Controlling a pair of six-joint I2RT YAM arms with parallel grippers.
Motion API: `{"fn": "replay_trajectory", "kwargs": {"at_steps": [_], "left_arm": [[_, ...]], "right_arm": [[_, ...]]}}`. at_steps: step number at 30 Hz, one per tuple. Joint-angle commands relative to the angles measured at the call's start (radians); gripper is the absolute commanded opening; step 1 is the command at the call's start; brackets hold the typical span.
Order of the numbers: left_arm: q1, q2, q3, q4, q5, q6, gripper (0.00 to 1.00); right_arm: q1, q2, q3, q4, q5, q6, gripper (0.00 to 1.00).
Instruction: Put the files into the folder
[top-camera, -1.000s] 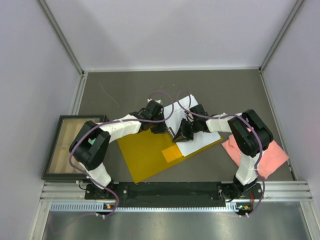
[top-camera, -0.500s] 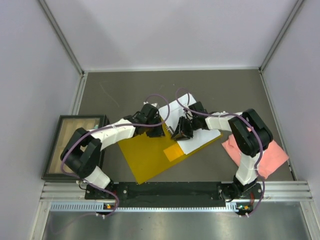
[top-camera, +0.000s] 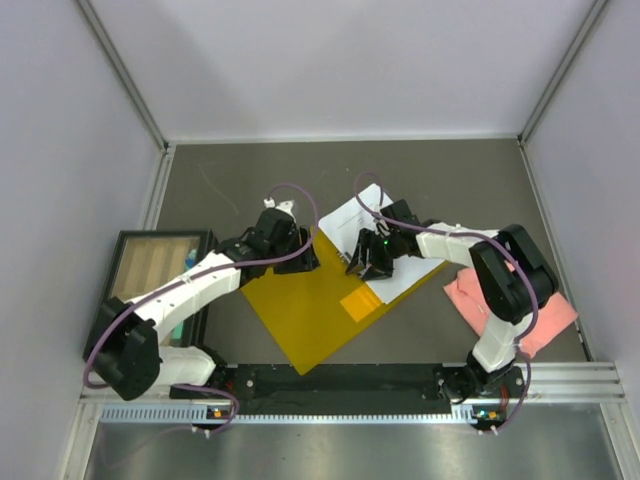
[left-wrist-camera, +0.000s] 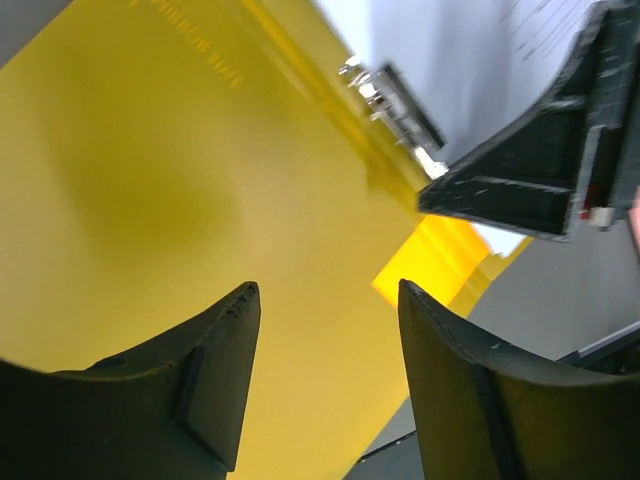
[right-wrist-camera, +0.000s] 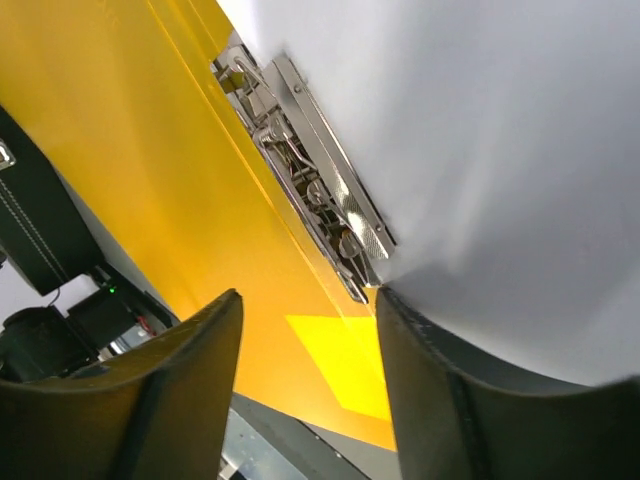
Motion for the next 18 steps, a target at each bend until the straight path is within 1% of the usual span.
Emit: {"fn": "replay_trajectory", "kwargs": {"at_steps": [1,4,6,11,13,14,15,16,17,18], "left_arm": [[0.012,-0.061,-0.062,-0.033,-0.003,0.008,0.63],[0.012,-0.087,-0.107,-0.023,0.024,-0.014,0.63],[0.012,-0.112,-0.145,-0.025,0.043,-0.035,0.65],[0.014,-0.211,-0.194,-0.094,0.003,-0.101,0.7],[0.015,-0.289,-0.205,-0.134,-0.029,-0.123,0.72],[0.014,-0.316,-0.204,-0.161,-0.072,-0.156,0.73],[0.015,-0.366,-0.201,-0.189,-0.148,-0.179,0.76],[0.015,-0.392,-0.199,-0.262,-0.184,-0.205,0.78],[0.015,-0.418,-0.196,-0.298,-0.225,-0.26,0.81],[0.015,-0.463,-0.192,-0.33,-0.254,-0.29,0.83]], "right_arm": [[-0.006,-0.042,-0.007,-0.089,0.119,-0.067,0.59],[-0.006,-0.058,-0.013,-0.084,0.119,-0.078,0.61],[-0.006,-0.07,-0.02,-0.083,0.102,-0.081,0.62],[-0.002,-0.171,-0.049,-0.067,0.084,-0.13,0.63],[0.005,-0.233,-0.043,-0.086,0.085,-0.161,0.64],[0.019,-0.251,-0.034,-0.093,0.079,-0.202,0.66],[0.031,-0.275,-0.029,-0.101,0.08,-0.228,0.69],[0.046,-0.318,-0.023,-0.113,0.094,-0.254,0.71],[0.088,-0.344,-0.018,-0.138,0.141,-0.308,0.73],[0.111,-0.368,-0.02,-0.146,0.174,-0.331,0.78]]}}
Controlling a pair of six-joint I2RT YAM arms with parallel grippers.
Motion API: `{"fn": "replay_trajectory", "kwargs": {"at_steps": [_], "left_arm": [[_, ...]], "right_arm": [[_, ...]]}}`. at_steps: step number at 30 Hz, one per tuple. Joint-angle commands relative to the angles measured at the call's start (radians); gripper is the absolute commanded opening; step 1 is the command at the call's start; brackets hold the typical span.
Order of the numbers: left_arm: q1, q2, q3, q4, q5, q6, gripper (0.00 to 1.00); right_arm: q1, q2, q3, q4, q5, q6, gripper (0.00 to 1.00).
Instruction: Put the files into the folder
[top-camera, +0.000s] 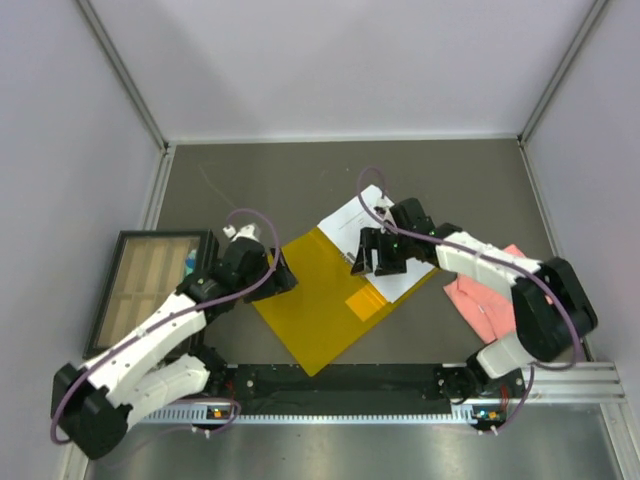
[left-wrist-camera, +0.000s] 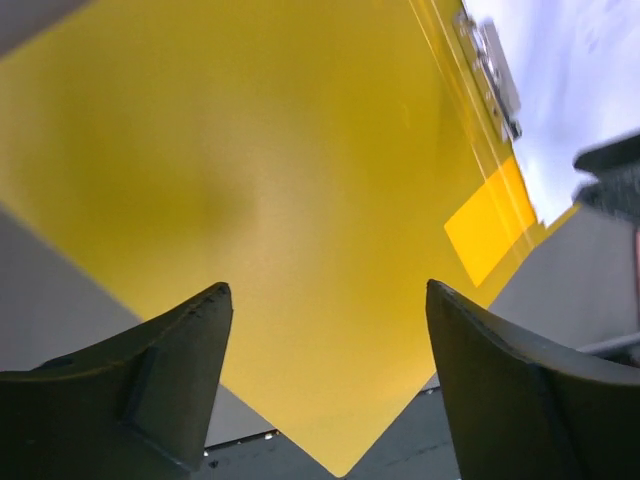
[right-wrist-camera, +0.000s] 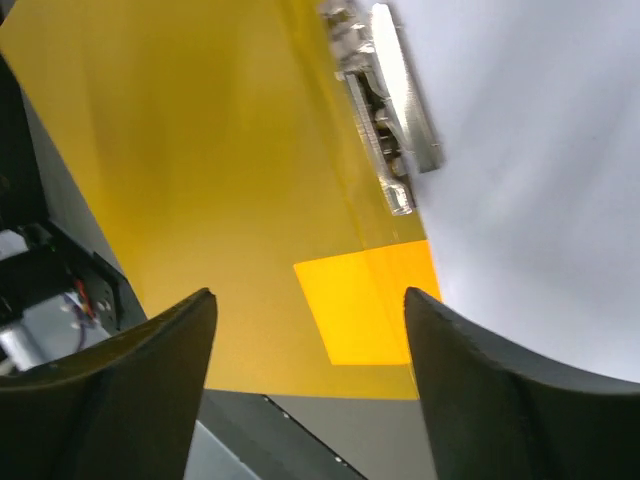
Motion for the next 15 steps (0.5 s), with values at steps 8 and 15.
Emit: {"fn": "replay_trajectory", "kwargs": {"at_steps": [8,15], "left_arm": [[0.004,-0.274,-0.019,-0.343,-0.206,-0.408,0.98],[0.005,-0.278,-0.158,-0.224,-0.139,-0.491,0.96]], "right_arm": [[0.188,-0.232,-0.003,-0.064,0.241,-0.209,0.82],[0.212,-0.235,0.013,-0.071,0.265,-0.178,0.82]]}}
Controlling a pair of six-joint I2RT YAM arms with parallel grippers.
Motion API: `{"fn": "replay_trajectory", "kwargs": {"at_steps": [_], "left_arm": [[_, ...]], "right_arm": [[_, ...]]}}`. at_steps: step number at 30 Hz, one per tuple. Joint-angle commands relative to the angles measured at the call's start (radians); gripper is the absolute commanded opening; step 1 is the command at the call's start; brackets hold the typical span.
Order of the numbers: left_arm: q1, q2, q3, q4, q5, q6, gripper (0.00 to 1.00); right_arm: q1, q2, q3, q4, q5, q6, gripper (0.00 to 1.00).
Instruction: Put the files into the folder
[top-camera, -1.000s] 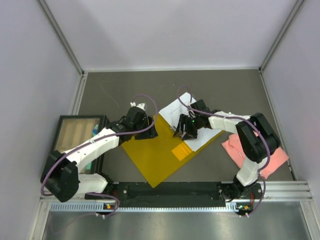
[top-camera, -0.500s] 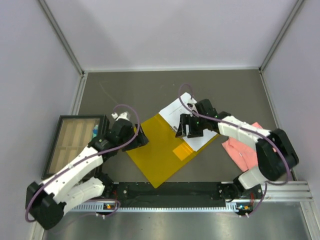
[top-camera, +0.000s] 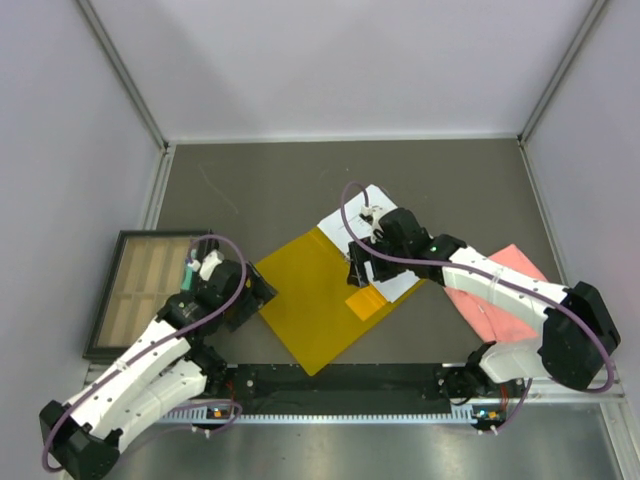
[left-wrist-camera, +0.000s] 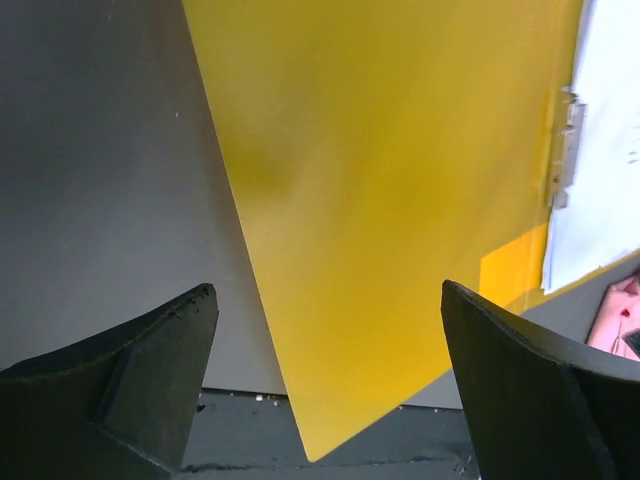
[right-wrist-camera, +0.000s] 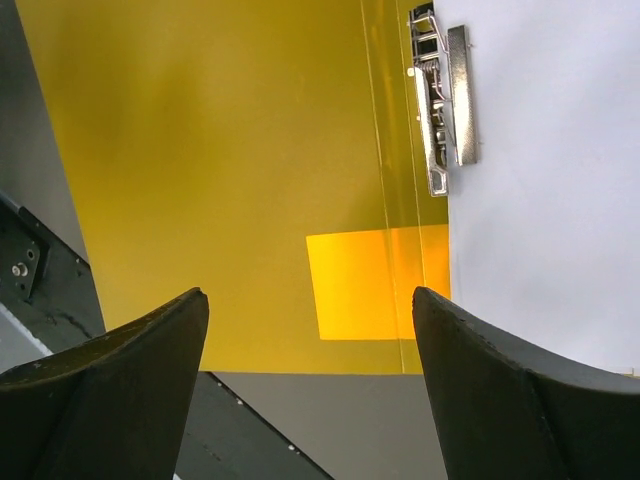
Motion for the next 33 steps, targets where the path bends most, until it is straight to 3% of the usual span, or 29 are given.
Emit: {"fn": "replay_trajectory", "kwargs": {"at_steps": [1,12,19,20,28,33], "left_arm": [[0.003,-0.007,-0.113,0.092,0.058,-0.118,0.95],[0.002,-0.138,-0.335,0.299,0.118,-0.194,0.76],[0.002,-0.22,-0.42,0.437,0.127,-0.172,0.42],[0.002,-0.239,-0.417,0.437,0.122,-0.168,0.34],[0.002,-0.276,-0.351,0.437,0.058,-0.067,0.02],[0.002,-0.233,-0.21,0.376,-0.075,0.022,0.0]], "right_arm": [[0.015,-0.025,0.014,-0.002,0.039,-0.001,0.82],[0.018,-0.017,-0.012,0.026,0.027,-0.021,0.82],[0.016,0.007,-0.012,0.046,0.012,-0.037,0.82],[0.018,0.01,-0.014,0.047,0.012,-0.037,0.82],[0.018,0.015,-0.017,0.064,0.018,-0.044,0.82],[0.018,0.006,-0.018,0.064,0.056,-0.06,0.83]]}}
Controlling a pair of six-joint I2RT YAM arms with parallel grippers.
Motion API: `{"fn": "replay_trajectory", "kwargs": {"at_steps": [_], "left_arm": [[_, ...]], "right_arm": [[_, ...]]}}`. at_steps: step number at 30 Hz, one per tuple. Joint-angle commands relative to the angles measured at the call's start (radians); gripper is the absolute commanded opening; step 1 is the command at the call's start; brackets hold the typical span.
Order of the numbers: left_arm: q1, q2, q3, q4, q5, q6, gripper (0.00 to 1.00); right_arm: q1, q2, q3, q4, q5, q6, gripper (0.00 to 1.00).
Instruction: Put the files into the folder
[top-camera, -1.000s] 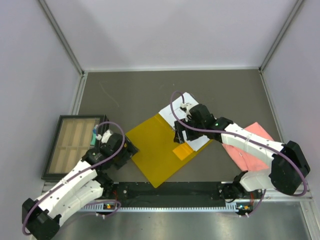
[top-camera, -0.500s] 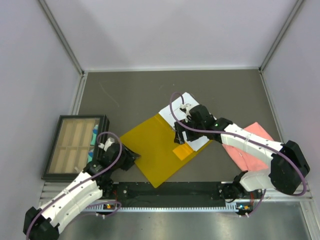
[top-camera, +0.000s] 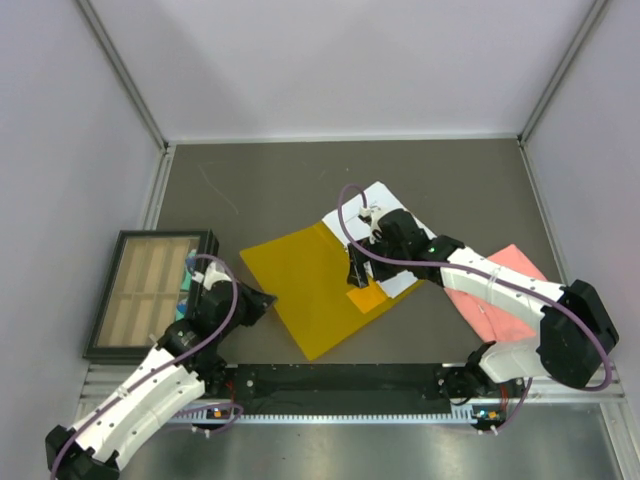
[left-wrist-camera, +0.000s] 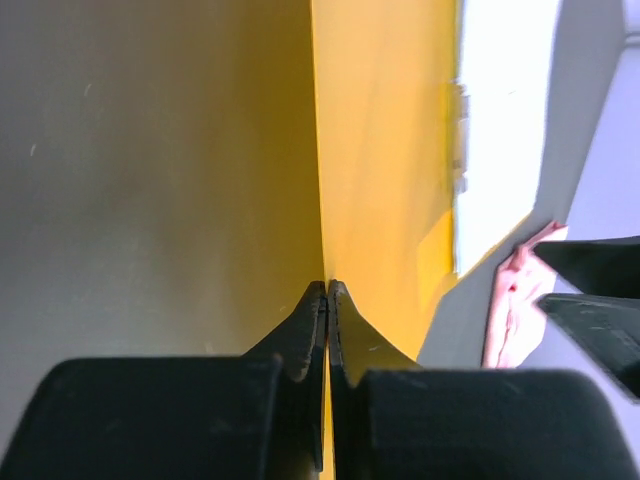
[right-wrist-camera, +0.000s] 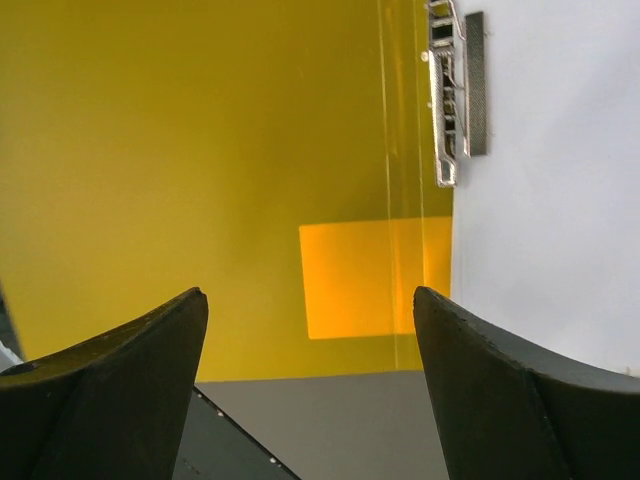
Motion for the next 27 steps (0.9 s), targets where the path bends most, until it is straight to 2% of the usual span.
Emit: {"fn": "replay_trajectory", "kwargs": {"at_steps": [1,4,8,11,14,16,22,27], "left_arm": [[0.002,0.051,0.158,-0.045,-0.169,0.104,0.0],[0.002,0.115,0.278,-0.099,-0.283,0.131,0.0],[0.004,0.255,0.48,-0.179,-0.358,0.191,0.0],[0.004,0.408,0.609,-0.199,-0.336,0.254,0.0],[0.004,0.557,0.73,-0.255,-0.319,0.276,0.0],[0.004,0.626,0.769,-0.263,-0.317,0.296,0.0],[0.019,0.703,0.867,-0.277,-0.311,0.346,0.0],[0.034,0.731,0.909,-0.297,-0.295,0.337,0.0]], "right_arm": [[0.012,-0.008,-0.004,0.032,0.05,-0.043,0.84],[0.014,-0.02,-0.003,0.035,0.067,-0.083,0.88],[0.052,-0.045,-0.003,0.064,0.108,-0.16,0.9],[0.136,-0.106,-0.042,0.162,0.131,-0.249,0.9],[0.303,-0.151,-0.086,0.287,0.241,-0.365,0.91],[0.392,-0.163,-0.097,0.37,0.31,-0.405,0.91],[0.482,-0.111,-0.073,0.47,0.378,-0.496,0.9],[0.528,-0.03,-0.046,0.525,0.456,-0.549,0.77]]}}
